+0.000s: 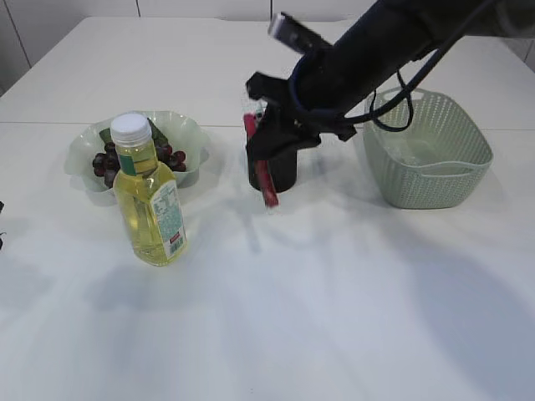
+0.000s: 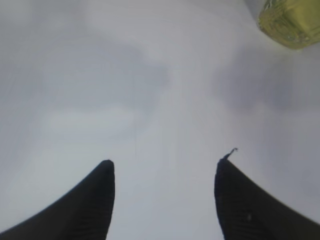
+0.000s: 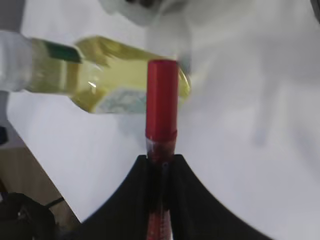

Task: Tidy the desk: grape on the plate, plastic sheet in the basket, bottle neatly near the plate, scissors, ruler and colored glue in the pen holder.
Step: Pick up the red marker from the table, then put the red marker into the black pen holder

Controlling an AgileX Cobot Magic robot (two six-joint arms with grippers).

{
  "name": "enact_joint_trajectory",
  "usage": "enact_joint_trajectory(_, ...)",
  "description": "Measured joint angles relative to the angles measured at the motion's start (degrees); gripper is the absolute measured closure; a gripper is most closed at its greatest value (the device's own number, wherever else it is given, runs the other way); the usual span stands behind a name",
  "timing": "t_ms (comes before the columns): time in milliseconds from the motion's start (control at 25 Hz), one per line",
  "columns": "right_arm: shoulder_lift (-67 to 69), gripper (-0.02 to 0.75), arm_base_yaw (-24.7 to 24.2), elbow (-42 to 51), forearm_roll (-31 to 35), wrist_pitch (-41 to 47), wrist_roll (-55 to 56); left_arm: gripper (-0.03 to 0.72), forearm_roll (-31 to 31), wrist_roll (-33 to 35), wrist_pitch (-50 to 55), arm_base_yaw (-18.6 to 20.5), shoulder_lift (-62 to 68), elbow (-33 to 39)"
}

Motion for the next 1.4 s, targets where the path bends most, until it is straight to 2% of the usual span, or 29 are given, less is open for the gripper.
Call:
enact_joint_trajectory(160, -0.23, 0.635, -4.88, 0.00, 13.15, -1.07, -17.15, 0.231, -0.33, 0.00, 1.14, 0.00, 0.00, 0.00)
enact_joint_trajectory(400, -0.23, 0.636, -8.20, 0.00, 25.94, -3.55, -40.71, 0.242, -0.83, 0.00, 2.41, 0.00, 0.00, 0.00)
enact_joint_trajectory(760, 0.68, 0.636, -8.81, 0.00, 36.06, -20.64, -67.10, 0.244, -0.93, 0.00, 2.41, 0.00, 0.00, 0.00)
enact_joint_trajectory(1040, 7.98, 0.636, -8.81, 0.00, 55.81, -23.68, -86.83, 0.245, -0.93, 0.00, 2.41, 0.00, 0.00, 0.00)
enact_joint_trajectory(1120, 9.94, 0.636, -8.81, -0.11, 58.06, -23.80, -90.38, 0.245, -0.93, 0.00, 2.41, 0.00, 0.00, 0.00)
enact_joint_trajectory(1400, 12.65, 0.636, -8.81, -0.29, 59.26, -24.31, -95.17, 0.245, -0.93, 0.00, 2.29, 0.00, 0.00, 0.00)
